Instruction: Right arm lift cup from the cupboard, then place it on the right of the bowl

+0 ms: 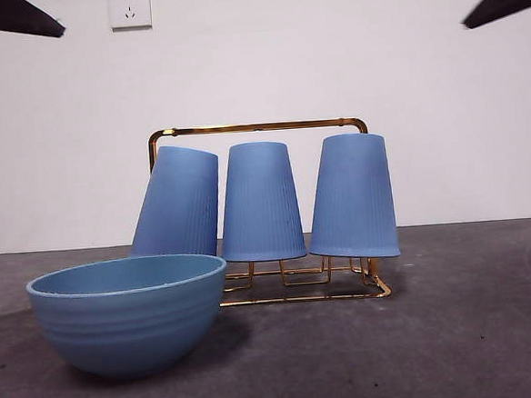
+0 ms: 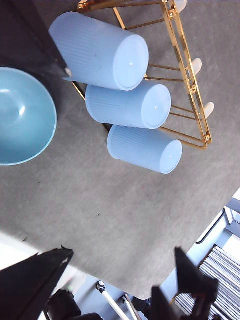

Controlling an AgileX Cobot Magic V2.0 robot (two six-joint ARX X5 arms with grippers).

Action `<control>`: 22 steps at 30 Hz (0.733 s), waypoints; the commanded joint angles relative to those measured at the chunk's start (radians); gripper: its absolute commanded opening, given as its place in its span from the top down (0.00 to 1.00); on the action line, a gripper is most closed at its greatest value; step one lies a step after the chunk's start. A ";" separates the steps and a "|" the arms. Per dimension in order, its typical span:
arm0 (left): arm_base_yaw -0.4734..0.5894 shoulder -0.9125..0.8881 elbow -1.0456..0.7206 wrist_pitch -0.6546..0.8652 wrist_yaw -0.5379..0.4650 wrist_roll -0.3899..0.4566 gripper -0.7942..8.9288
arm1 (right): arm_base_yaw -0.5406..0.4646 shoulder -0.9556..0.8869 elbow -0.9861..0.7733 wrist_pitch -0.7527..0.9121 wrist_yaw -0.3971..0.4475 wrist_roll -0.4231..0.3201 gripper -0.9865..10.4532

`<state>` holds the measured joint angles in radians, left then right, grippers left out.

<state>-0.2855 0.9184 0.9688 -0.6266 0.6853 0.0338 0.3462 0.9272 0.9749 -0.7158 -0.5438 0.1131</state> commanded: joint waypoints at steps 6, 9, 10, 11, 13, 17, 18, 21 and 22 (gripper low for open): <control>-0.003 -0.055 0.023 -0.039 0.007 0.000 0.31 | 0.121 0.292 0.266 -0.139 0.228 -0.012 0.47; -0.003 -0.073 0.023 -0.058 0.007 0.000 0.31 | 0.146 0.403 0.367 -0.220 0.314 -0.014 0.47; -0.003 -0.078 0.023 -0.065 0.007 0.000 0.31 | 0.153 0.441 0.404 -0.249 0.347 -0.013 0.47; -0.003 -0.082 0.023 -0.071 0.007 0.000 0.31 | 0.161 0.484 0.443 -0.280 0.380 -0.014 0.47; -0.003 -0.089 0.023 -0.082 0.007 0.000 0.31 | 0.171 0.548 0.502 -0.322 0.422 -0.013 0.47; -0.015 -0.092 0.023 -0.093 0.007 0.000 0.31 | 0.184 0.726 0.664 -0.394 0.454 0.006 0.47; -0.019 -0.092 0.023 -0.094 0.007 0.000 0.31 | 0.186 0.761 0.694 -0.399 0.466 0.016 0.47; -0.035 -0.092 0.023 -0.099 0.007 0.000 0.31 | 0.188 0.849 0.757 -0.412 0.479 0.035 0.47; -0.041 -0.092 0.023 -0.103 0.007 0.000 0.31 | 0.188 0.870 0.766 -0.418 0.489 0.043 0.47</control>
<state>-0.3218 0.8227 0.9695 -0.7349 0.6853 0.0338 0.5255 1.7786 1.7180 -1.1301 -0.0574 0.1368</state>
